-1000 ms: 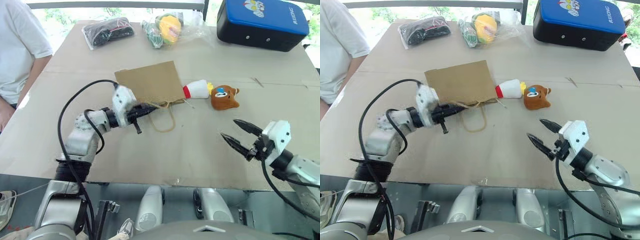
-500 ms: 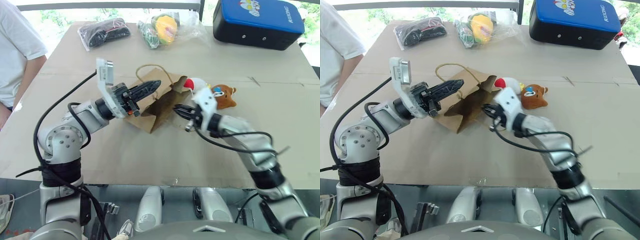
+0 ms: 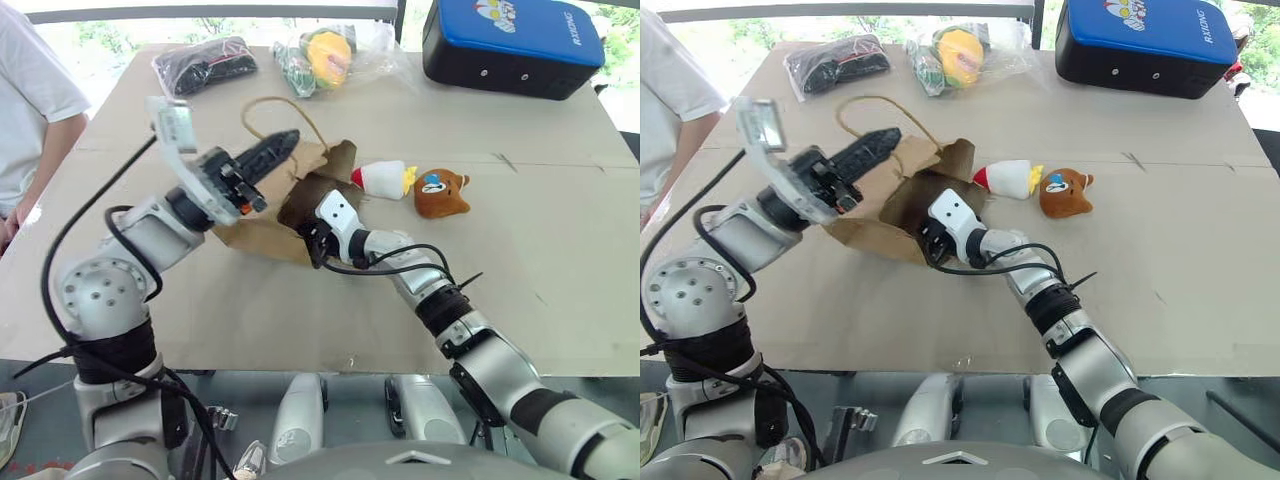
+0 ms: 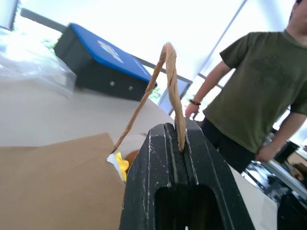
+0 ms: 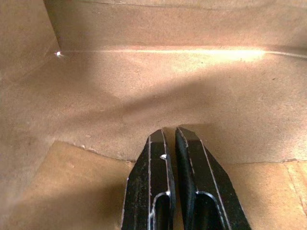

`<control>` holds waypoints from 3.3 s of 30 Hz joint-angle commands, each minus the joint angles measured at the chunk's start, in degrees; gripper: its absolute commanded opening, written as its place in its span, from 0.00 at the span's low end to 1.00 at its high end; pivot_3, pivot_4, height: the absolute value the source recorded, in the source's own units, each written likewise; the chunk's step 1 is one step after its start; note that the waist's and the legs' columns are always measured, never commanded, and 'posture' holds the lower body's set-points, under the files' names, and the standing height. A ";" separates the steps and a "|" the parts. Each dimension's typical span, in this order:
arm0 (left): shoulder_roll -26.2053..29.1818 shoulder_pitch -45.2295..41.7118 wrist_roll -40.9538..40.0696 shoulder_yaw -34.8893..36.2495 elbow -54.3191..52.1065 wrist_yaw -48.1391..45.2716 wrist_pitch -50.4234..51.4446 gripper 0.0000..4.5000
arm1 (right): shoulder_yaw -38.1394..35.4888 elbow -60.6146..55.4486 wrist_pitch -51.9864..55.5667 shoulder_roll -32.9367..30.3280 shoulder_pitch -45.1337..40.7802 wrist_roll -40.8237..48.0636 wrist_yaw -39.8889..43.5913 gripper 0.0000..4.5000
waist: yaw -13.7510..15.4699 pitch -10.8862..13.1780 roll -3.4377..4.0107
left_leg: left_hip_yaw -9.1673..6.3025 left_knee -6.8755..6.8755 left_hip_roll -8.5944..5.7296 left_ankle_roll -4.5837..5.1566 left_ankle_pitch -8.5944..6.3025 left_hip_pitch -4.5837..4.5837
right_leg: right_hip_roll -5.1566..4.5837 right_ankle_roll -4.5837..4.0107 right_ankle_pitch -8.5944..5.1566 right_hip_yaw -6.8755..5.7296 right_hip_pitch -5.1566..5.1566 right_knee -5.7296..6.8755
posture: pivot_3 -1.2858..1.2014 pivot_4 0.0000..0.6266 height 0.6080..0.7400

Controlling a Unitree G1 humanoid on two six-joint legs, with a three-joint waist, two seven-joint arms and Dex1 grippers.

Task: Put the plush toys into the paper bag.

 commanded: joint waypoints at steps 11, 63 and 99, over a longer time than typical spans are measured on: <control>1.81 -0.42 -4.62 8.96 -2.27 8.87 -5.65 0.00 | 1.95 7.61 -0.35 0.09 0.81 -7.69 2.09 0.02 | -0.51 -0.02 -0.01 | 0.10 -0.44 0.00 0.01 -0.01 1.07 | 0.01 -0.01 -0.03 0.10 0.91 -0.21 | 0.52 0.24 1.00; -8.13 6.07 3.10 -2.68 -5.17 5.78 -16.02 0.00 | -5.92 -42.95 34.05 -26.19 -13.97 6.62 8.36 0.01 | 1.11 0.24 0.01 | 0.27 -0.78 -0.04 0.00 -0.01 0.54 | -0.05 0.00 -0.03 0.21 0.46 -0.68 | 0.52 0.24 1.00; -4.68 16.72 3.13 6.46 -10.88 8.89 -20.37 0.00 | -6.02 6.46 16.88 -21.85 -18.42 -5.49 8.50 0.69 | 0.40 0.26 0.02 | 0.16 -0.71 -0.07 -0.01 0.00 -0.16 | -0.13 -0.01 -0.01 0.04 -0.18 -0.67 | 0.52 0.24 1.00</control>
